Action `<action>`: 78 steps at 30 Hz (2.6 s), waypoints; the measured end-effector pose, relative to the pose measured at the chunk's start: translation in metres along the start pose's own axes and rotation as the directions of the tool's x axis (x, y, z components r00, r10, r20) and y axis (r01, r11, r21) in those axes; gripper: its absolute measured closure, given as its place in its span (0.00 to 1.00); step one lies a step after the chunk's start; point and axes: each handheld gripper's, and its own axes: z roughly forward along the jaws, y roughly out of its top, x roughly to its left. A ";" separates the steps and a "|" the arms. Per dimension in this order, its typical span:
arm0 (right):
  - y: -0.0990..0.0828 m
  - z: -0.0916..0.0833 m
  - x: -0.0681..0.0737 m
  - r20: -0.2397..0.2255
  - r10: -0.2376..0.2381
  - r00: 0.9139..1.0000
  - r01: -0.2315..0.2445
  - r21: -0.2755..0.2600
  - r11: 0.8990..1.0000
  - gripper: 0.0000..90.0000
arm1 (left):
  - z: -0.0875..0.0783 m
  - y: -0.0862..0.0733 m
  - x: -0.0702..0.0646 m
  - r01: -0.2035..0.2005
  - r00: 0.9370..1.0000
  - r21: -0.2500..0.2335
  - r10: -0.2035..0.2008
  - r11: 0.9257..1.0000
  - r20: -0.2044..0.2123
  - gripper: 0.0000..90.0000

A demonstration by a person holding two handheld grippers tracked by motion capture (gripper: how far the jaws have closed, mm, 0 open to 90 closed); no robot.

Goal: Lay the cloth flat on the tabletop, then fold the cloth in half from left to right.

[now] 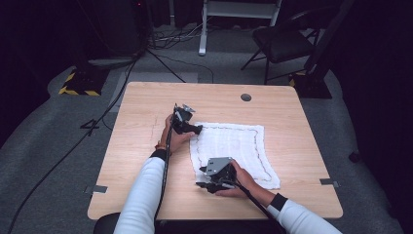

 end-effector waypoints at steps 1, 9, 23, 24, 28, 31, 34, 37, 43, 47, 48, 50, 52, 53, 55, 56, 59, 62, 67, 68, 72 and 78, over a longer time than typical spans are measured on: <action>0.000 0.003 0.000 -0.004 0.001 1.000 -0.001 0.001 1.000 0.53 | 0.000 0.000 0.001 -0.002 1.000 0.005 0.002 1.000 0.001 0.17; 0.001 0.013 -0.001 0.002 0.026 1.000 -0.026 0.019 0.999 0.57 | -0.002 0.000 0.001 -0.029 0.999 -0.001 0.029 1.000 0.017 0.28; -0.001 0.011 -0.007 0.044 0.056 0.997 -0.058 0.039 0.998 0.93 | -0.014 -0.006 0.008 -0.067 0.986 0.004 0.066 0.998 0.156 0.90; 0.000 0.011 -0.006 0.049 0.054 0.997 -0.056 0.042 0.998 0.93 | -0.014 -0.006 0.008 -0.073 0.986 0.004 0.072 0.997 0.151 0.91; 0.001 0.011 -0.005 0.050 0.048 0.998 -0.050 0.039 0.998 0.94 | -0.016 -0.006 0.005 -0.080 0.990 0.000 0.079 0.997 0.120 0.93; 0.002 0.011 -0.005 0.050 0.045 0.998 -0.047 0.036 0.998 0.94 | -0.018 -0.007 0.006 -0.086 0.991 0.005 0.085 0.996 0.107 0.93; 0.006 0.010 -0.004 0.057 0.044 0.997 -0.045 0.020 0.999 0.94 | -0.025 -0.009 0.010 -0.077 0.992 -0.010 0.077 0.997 0.097 0.93; 0.009 0.010 -0.003 0.056 0.038 0.998 -0.039 0.017 0.999 0.94 | -0.031 -0.011 0.013 -0.078 0.992 -0.019 0.080 0.997 0.095 0.94; 0.017 0.013 -0.002 0.046 0.028 0.999 -0.028 0.004 1.000 0.94 | -0.045 -0.019 0.025 -0.070 0.994 -0.019 0.071 0.997 0.077 0.94; 0.022 0.013 -0.001 0.045 0.022 0.999 -0.021 -0.006 1.000 0.94 | -0.053 -0.022 0.028 -0.066 0.996 -0.023 0.067 0.998 0.062 0.94; 0.023 0.012 0.000 0.044 0.017 0.999 -0.017 -0.008 1.000 0.94 | -0.054 -0.023 0.029 -0.070 0.996 -0.025 0.071 0.997 0.058 0.94; 0.025 0.011 0.001 0.040 0.014 0.999 -0.013 -0.019 1.000 0.94 | -0.058 -0.023 0.029 -0.064 0.996 -0.029 0.066 0.998 0.054 0.94; 0.027 0.011 0.002 0.040 0.009 0.999 -0.008 -0.025 1.000 0.94 | -0.061 -0.023 0.030 -0.062 0.996 -0.045 0.064 0.997 0.055 0.94; 0.028 0.011 0.002 0.040 0.005 0.999 -0.005 -0.024 1.000 0.94 | -0.063 -0.024 0.031 -0.064 0.996 -0.050 0.067 0.997 0.054 0.94; 0.029 0.011 0.003 0.043 0.004 0.999 -0.003 -0.029 1.000 0.94 | -0.066 -0.025 0.032 -0.064 0.997 -0.057 0.067 0.996 0.047 0.94; 0.031 0.012 0.004 0.045 -0.003 0.999 0.004 -0.030 1.000 0.94 | -0.067 -0.025 0.032 -0.058 0.997 -0.058 0.061 0.997 0.050 0.94; 0.034 0.011 0.004 0.047 -0.006 0.999 0.008 -0.038 0.999 0.94 | -0.071 -0.027 0.033 -0.049 0.997 -0.077 0.053 0.996 0.048 0.94; 0.038 0.009 0.004 0.051 -0.002 0.999 0.005 -0.054 0.999 0.94 | -0.077 -0.026 0.036 -0.047 0.998 -0.093 0.051 0.995 0.044 0.94; 0.037 -0.003 0.003 0.072 0.012 0.997 -0.007 -0.082 0.997 0.94 | -0.078 -0.017 0.028 -0.048 0.998 -0.124 0.053 0.991 0.041 0.94; 0.037 -0.003 0.003 0.072 0.012 0.997 -0.007 -0.082 0.997 0.94 | -0.078 -0.017 0.028 -0.048 0.998 -0.124 0.053 0.991 0.041 0.94; 0.033 -0.017 0.003 0.093 0.031 0.995 -0.022 -0.103 0.994 0.94 | -0.080 -0.009 0.019 -0.063 0.997 -0.144 0.069 0.988 0.040 0.94; 0.028 -0.031 0.002 0.108 0.048 0.993 -0.035 -0.118 0.992 0.94 | -0.078 0.003 0.006 -0.069 0.996 -0.179 0.079 0.981 0.047 0.94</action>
